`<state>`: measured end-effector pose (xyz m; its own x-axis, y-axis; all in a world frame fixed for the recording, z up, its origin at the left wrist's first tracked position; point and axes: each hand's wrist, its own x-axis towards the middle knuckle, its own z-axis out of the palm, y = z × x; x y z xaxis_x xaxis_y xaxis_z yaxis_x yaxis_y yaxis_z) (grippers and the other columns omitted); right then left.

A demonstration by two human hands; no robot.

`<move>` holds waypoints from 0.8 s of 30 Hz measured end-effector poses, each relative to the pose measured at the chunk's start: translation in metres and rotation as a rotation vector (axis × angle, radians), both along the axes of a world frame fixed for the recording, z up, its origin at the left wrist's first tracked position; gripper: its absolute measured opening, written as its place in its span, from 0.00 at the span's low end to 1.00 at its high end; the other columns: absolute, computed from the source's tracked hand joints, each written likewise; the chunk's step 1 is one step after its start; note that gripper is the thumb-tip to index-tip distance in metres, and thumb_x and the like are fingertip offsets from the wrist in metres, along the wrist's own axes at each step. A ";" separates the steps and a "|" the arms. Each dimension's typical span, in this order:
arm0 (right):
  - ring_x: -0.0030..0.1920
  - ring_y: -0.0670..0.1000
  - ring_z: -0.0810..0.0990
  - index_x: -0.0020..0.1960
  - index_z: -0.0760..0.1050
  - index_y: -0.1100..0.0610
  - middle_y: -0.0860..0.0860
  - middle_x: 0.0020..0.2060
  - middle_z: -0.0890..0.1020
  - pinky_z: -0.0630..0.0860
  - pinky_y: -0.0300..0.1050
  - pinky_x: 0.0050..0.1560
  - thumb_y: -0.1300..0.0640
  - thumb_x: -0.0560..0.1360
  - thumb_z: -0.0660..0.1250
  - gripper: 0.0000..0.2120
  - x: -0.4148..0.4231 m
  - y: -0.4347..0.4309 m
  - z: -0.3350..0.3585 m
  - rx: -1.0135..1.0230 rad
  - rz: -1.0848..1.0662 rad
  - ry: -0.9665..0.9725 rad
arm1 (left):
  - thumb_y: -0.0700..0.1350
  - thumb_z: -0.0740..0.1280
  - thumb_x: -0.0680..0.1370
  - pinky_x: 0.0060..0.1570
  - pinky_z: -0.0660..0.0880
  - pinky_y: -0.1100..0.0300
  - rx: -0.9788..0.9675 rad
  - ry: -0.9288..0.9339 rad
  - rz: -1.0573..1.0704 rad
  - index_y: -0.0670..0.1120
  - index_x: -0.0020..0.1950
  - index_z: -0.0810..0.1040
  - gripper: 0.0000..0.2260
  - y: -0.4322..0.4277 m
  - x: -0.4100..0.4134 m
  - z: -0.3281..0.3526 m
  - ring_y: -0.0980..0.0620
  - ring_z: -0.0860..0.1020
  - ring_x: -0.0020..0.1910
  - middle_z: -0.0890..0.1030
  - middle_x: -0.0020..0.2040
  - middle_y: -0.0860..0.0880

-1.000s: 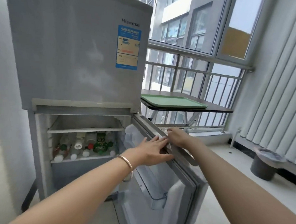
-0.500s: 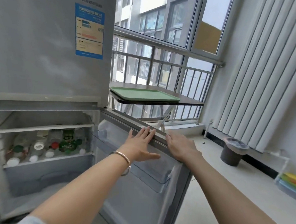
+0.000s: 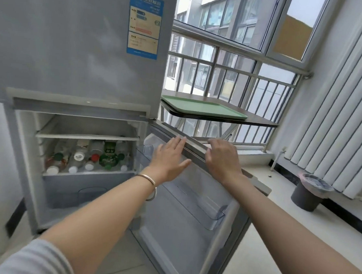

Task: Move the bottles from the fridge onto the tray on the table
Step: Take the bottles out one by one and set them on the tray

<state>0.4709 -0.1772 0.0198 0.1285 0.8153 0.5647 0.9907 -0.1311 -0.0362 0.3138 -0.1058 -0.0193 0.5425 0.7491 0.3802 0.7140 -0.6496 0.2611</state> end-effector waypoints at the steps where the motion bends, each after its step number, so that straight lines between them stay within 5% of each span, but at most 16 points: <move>1: 0.60 0.56 0.75 0.63 0.73 0.58 0.55 0.60 0.79 0.66 0.51 0.63 0.58 0.77 0.57 0.16 -0.017 0.010 0.000 -0.007 0.060 -0.011 | 0.60 0.53 0.80 0.76 0.48 0.47 0.024 -0.011 0.052 0.50 0.80 0.44 0.33 0.008 -0.018 -0.002 0.50 0.46 0.79 0.45 0.80 0.50; 12: 0.63 0.59 0.73 0.65 0.71 0.58 0.56 0.62 0.76 0.66 0.53 0.63 0.58 0.75 0.60 0.19 -0.196 0.135 -0.084 -0.196 0.318 0.008 | 0.60 0.52 0.81 0.74 0.54 0.41 -0.251 0.043 0.396 0.49 0.79 0.48 0.30 0.117 -0.198 -0.069 0.46 0.51 0.79 0.47 0.80 0.48; 24: 0.66 0.59 0.69 0.68 0.67 0.57 0.58 0.64 0.72 0.66 0.53 0.64 0.59 0.75 0.60 0.21 -0.245 0.283 -0.210 -0.458 0.181 0.174 | 0.57 0.53 0.81 0.74 0.55 0.45 -0.355 0.156 0.278 0.47 0.79 0.52 0.28 0.244 -0.232 -0.166 0.45 0.55 0.78 0.52 0.80 0.47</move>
<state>0.2257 0.1061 -0.1904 0.0226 0.9915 0.1282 0.9834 0.0010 -0.1813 0.0815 0.1386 -0.1849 0.3330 0.9429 0.0050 0.8965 -0.3182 0.3082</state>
